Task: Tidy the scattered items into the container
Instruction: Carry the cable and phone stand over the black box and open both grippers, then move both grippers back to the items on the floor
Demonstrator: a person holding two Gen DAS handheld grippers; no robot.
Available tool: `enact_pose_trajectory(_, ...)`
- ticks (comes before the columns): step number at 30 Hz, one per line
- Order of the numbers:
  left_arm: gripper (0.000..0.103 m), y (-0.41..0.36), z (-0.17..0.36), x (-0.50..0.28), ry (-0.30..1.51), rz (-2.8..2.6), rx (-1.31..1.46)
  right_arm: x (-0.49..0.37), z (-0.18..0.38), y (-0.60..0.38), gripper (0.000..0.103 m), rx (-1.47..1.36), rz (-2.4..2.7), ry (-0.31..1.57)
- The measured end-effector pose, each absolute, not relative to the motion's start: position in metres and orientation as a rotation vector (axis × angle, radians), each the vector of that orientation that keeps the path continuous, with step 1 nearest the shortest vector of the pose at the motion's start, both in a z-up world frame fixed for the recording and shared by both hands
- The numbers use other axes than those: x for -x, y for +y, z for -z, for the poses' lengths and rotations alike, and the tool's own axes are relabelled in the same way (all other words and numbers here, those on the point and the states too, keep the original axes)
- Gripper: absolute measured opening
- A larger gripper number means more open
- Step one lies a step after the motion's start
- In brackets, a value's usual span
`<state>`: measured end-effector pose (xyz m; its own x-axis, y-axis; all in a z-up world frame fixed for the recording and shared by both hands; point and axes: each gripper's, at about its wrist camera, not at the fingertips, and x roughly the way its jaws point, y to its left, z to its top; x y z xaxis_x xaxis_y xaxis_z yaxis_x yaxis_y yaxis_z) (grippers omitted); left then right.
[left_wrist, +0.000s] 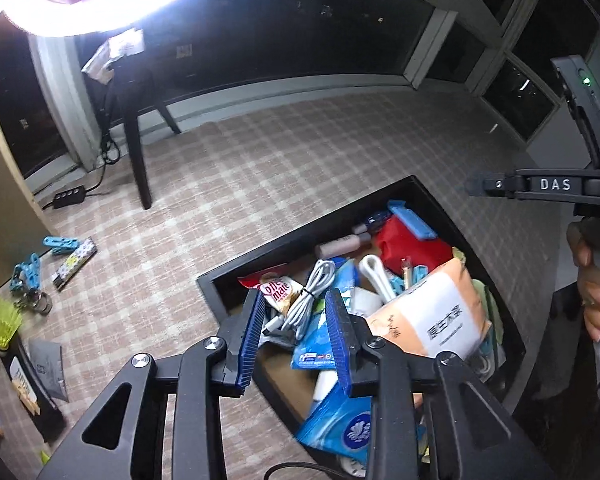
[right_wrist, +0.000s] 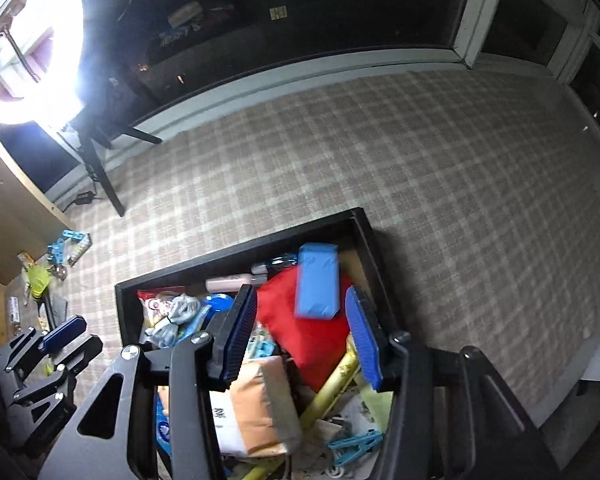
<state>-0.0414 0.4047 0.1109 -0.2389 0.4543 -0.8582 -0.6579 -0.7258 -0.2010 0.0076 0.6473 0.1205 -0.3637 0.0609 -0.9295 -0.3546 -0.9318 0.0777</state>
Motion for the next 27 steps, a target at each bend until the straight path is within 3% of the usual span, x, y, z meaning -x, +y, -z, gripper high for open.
enact_pose_trajectory(15, 0.029, 0.297, -0.095, 0.074, 0.178, -2.223, 1.438, 0.028, -0.115, 0.551, 0.045, 1.706, -2.558, 0.31)
enact_pose_trajectory(27, 0.029, 0.158, -0.065, 0.102, 0.055, -2.443, 1.644, 0.074, -0.097, 0.428, 0.045, 1.852, -2.764, 0.069)
